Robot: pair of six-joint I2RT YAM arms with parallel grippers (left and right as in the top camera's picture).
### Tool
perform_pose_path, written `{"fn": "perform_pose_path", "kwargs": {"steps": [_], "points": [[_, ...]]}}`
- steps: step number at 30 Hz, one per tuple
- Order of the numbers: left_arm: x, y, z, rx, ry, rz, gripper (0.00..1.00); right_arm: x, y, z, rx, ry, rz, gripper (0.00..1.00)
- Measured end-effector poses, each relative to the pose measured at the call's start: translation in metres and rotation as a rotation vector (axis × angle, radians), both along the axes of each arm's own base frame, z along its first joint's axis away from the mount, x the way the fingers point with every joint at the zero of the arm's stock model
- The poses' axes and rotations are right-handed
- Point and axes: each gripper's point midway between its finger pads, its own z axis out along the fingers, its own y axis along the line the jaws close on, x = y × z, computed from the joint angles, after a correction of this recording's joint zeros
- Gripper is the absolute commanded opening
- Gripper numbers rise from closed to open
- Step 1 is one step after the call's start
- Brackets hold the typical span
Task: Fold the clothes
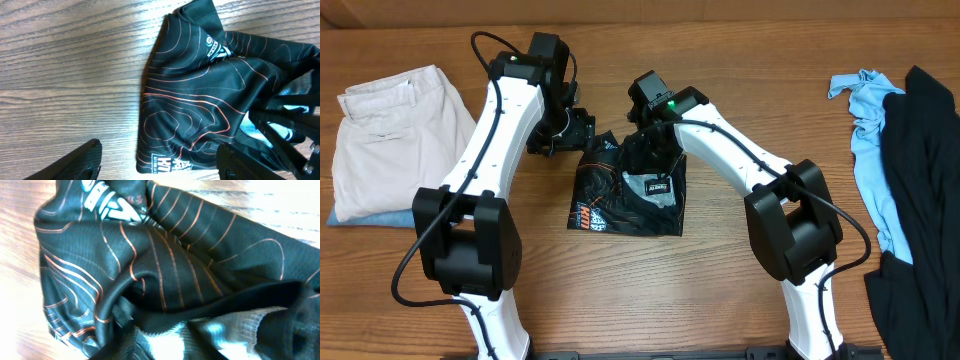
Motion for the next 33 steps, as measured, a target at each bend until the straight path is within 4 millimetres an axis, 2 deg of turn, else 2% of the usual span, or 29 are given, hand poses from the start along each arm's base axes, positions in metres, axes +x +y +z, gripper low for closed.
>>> {"fn": "perform_pose_path", "kwargs": {"steps": [2, 3, 4, 9, 11, 13, 18, 20, 24, 28, 33], "points": [[0.000, 0.000, 0.000, 0.000, 0.000, 0.000, 0.76, 0.000, 0.001, 0.000, 0.005, 0.001, -0.003, 0.14], [0.000, 0.000, 0.000, 0.000, 0.000, 0.000, 0.76, 0.000, 0.001, 0.000, 0.006, 0.004, -0.009, 0.07], [0.000, 0.000, 0.000, 0.000, 0.000, 0.000, 0.76, 0.000, 0.001, 0.000, 0.007, 0.005, -0.010, 0.06], [0.000, 0.000, 0.000, 0.000, 0.000, 0.000, 0.76, -0.005, -0.002, 0.000, -0.005, 0.031, -0.017, 0.04], [0.000, 0.000, 0.000, 0.000, 0.000, 0.000, 0.76, -0.013, -0.011, 0.000, -0.039, 0.071, -0.023, 0.04], [0.000, 0.000, 0.000, 0.000, 0.001, 0.000, 0.76, -0.017, -0.025, 0.002, -0.088, 0.101, -0.039, 0.05], [0.000, 0.000, 0.000, 0.000, 0.000, 0.000, 0.76, -0.003, -0.066, 0.009, -0.182, 0.100, -0.110, 0.07], [0.000, 0.000, 0.000, 0.000, 0.000, 0.000, 0.76, 0.004, -0.083, 0.010, -0.213, 0.091, -0.141, 0.19], [0.000, 0.000, 0.000, 0.000, 0.001, 0.000, 0.76, 0.020, -0.107, 0.008, -0.273, 0.040, -0.171, 0.25], [-0.003, 0.001, 0.000, 0.002, 0.013, 0.000, 0.76, 0.020, -0.112, 0.008, -0.301, 0.034, -0.161, 0.28], [-0.004, 0.001, 0.000, 0.003, 0.016, 0.000, 0.76, -0.006, -0.111, 0.010, -0.288, 0.134, -0.092, 0.30]]}}
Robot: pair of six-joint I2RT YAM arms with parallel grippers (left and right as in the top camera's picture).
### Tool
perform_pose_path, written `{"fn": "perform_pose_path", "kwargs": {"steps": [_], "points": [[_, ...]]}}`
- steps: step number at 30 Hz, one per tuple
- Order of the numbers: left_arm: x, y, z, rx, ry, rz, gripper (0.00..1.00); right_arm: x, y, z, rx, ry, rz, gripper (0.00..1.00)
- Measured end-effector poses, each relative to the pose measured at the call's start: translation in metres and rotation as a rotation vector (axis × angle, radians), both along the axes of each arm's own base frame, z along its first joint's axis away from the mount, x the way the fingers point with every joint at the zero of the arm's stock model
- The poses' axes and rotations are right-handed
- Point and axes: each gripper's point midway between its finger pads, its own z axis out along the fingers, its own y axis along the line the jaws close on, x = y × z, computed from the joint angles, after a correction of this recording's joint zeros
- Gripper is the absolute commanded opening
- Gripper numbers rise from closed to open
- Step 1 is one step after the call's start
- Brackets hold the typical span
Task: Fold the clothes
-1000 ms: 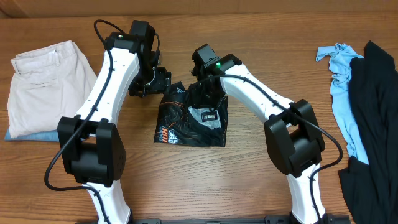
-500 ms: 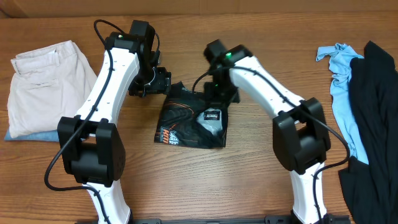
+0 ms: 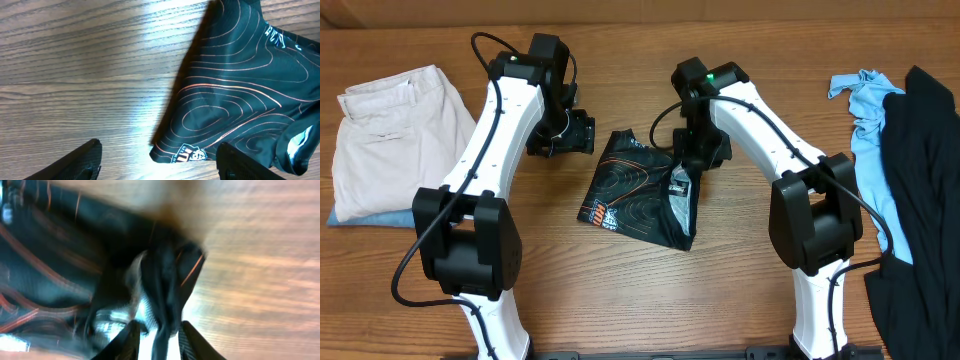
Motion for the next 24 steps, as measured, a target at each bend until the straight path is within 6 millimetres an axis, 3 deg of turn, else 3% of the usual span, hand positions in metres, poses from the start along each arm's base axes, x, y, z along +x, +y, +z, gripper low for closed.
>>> {"fn": "perform_pose_path", "kwargs": {"steps": [8, 16, 18, 21, 24], "points": [[0.002, 0.000, 0.000, -0.002, -0.009, 0.000, 0.77, -0.021, 0.022, 0.007, 0.151, 0.092, 0.086, 0.34], [0.002, 0.000, 0.000, -0.002, -0.009, -0.003, 0.77, 0.000, 0.043, 0.002, 0.229, -0.011, 0.127, 0.37], [0.002, 0.000, 0.000, -0.002, -0.009, -0.003, 0.77, 0.002, 0.046, -0.002, 0.243, -0.030, 0.129, 0.28], [0.002, 0.000, 0.000, -0.001, -0.009, -0.003, 0.77, -0.001, 0.044, -0.015, 0.237, -0.030, 0.132, 0.07], [0.002, 0.000, 0.000, -0.001, -0.009, -0.003, 0.77, -0.006, 0.035, -0.021, 0.194, -0.003, 0.095, 0.04]]}}
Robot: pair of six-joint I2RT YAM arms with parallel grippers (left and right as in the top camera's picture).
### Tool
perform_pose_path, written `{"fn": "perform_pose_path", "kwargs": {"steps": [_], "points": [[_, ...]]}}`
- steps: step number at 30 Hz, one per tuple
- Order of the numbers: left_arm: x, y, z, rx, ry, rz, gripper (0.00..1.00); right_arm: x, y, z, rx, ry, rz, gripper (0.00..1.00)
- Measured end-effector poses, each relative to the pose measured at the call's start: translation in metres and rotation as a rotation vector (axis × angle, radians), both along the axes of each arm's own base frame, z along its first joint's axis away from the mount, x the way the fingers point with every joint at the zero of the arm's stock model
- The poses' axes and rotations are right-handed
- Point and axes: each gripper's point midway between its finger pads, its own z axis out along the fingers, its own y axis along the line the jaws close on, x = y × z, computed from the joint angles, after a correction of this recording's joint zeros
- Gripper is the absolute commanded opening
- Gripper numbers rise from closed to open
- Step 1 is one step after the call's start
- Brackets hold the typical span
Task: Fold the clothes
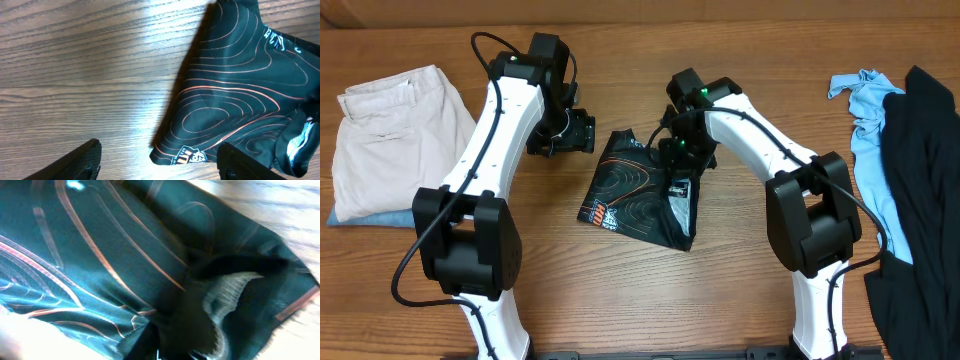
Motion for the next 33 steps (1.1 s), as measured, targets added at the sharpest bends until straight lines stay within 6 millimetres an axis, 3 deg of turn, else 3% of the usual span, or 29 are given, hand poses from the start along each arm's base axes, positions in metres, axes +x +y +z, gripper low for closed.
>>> {"fn": "perform_pose_path", "kwargs": {"steps": [5, 10, 18, 26, 28, 33], "points": [[0.000, 0.000, 0.000, 0.000, 0.000, 0.000, 0.77, 0.002, -0.028, -0.004, -0.121, 0.015, -0.097, 0.05], [0.000, 0.000, 0.000, 0.000, -0.001, 0.000, 0.77, 0.019, -0.056, -0.007, -0.204, -0.032, -0.178, 0.10], [0.006, -0.002, 0.001, -0.005, -0.026, -0.001, 0.80, 0.029, -0.069, -0.008, -0.267, -0.078, -0.198, 0.17], [0.039, -0.025, 0.007, -0.036, -0.178, -0.041, 0.84, 0.086, -0.085, -0.009, -0.372, -0.363, -0.121, 0.21], [0.047, -0.031, 0.009, -0.045, -0.216, -0.048, 0.86, 0.088, -0.088, -0.008, -0.390, -0.376, -0.093, 0.13], [0.075, -0.042, 0.020, -0.069, -0.346, -0.073, 0.87, 0.069, -0.100, -0.010, -0.448, -0.307, -0.080, 0.15]]}}
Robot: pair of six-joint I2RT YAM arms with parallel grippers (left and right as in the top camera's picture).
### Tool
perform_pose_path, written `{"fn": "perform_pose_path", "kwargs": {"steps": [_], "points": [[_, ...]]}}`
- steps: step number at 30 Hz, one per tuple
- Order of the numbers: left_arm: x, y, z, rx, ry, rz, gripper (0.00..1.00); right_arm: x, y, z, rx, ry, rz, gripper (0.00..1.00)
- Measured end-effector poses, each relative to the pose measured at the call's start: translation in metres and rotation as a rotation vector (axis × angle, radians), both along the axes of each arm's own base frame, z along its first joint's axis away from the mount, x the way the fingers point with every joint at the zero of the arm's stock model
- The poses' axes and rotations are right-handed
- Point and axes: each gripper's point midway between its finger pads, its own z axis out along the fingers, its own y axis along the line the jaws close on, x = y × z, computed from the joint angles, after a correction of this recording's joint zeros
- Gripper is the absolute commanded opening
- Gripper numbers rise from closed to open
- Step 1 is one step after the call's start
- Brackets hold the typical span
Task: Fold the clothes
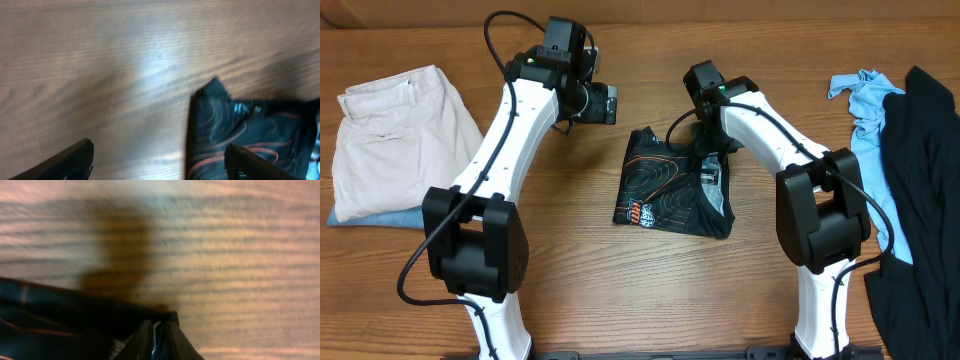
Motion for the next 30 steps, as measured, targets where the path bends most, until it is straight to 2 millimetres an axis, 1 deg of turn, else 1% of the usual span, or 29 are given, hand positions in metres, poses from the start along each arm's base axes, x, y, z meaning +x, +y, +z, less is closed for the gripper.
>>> {"fn": "perform_pose_path", "kwargs": {"steps": [1, 2, 3, 5, 6, 7, 9, 10, 12, 15, 17, 21, 23, 26, 28, 29, 30], "points": [[0.004, -0.002, 0.002, -0.002, -0.022, -0.009, 0.88, -0.005, -0.002, 0.002, -0.005, 0.013, -0.019, 0.17], [0.009, -0.005, 0.005, -0.005, -0.048, -0.021, 0.88, -0.008, -0.005, 0.008, -0.006, 0.015, -0.040, 0.18], [0.011, -0.008, 0.006, -0.005, -0.064, -0.032, 0.88, -0.009, -0.006, 0.011, -0.005, 0.012, -0.045, 0.18], [0.016, -0.013, 0.009, -0.004, -0.094, -0.055, 0.88, -0.014, -0.009, 0.030, 0.001, 0.002, -0.066, 0.22], [0.018, -0.016, 0.010, -0.004, -0.106, -0.075, 0.87, -0.021, -0.012, 0.044, 0.012, 0.006, -0.077, 0.23], [0.018, -0.017, 0.009, -0.005, -0.109, -0.086, 0.87, -0.025, -0.012, 0.052, 0.022, 0.004, -0.078, 0.24], [0.020, -0.025, 0.005, -0.019, -0.116, -0.140, 0.87, -0.040, -0.008, 0.080, 0.077, 0.008, -0.083, 0.26], [0.021, -0.026, 0.002, -0.022, -0.114, -0.150, 0.87, -0.048, -0.006, 0.088, 0.103, 0.027, -0.084, 0.26], [0.022, -0.032, -0.012, -0.029, -0.098, -0.183, 0.87, -0.060, -0.001, 0.093, 0.144, 0.064, -0.086, 0.29], [0.022, -0.038, -0.041, -0.030, -0.052, -0.219, 0.87, -0.069, 0.007, 0.086, 0.190, 0.109, -0.088, 0.30], [0.018, -0.044, -0.071, -0.020, -0.001, -0.254, 0.87, -0.079, 0.010, 0.076, 0.209, 0.153, -0.092, 0.30], [0.010, -0.050, -0.105, 0.025, 0.053, -0.310, 0.87, -0.093, 0.015, 0.054, 0.248, 0.210, -0.084, 0.30], [0.006, -0.049, -0.116, 0.062, 0.074, -0.332, 0.87, -0.100, 0.018, 0.040, 0.269, 0.234, -0.071, 0.31], [0.003, -0.047, -0.117, 0.092, 0.080, -0.349, 0.86, -0.108, 0.020, 0.020, 0.289, 0.253, -0.056, 0.34], [-0.002, -0.040, -0.120, 0.130, 0.107, -0.354, 0.85, -0.113, 0.020, 0.007, 0.297, 0.258, -0.040, 0.34], [-0.006, -0.034, -0.121, 0.157, 0.128, -0.351, 0.83, -0.115, 0.020, 0.000, 0.301, 0.258, -0.031, 0.35], [-0.014, -0.023, -0.123, 0.209, 0.168, -0.345, 0.81, -0.118, 0.019, -0.010, 0.301, 0.257, -0.019, 0.34]]}}
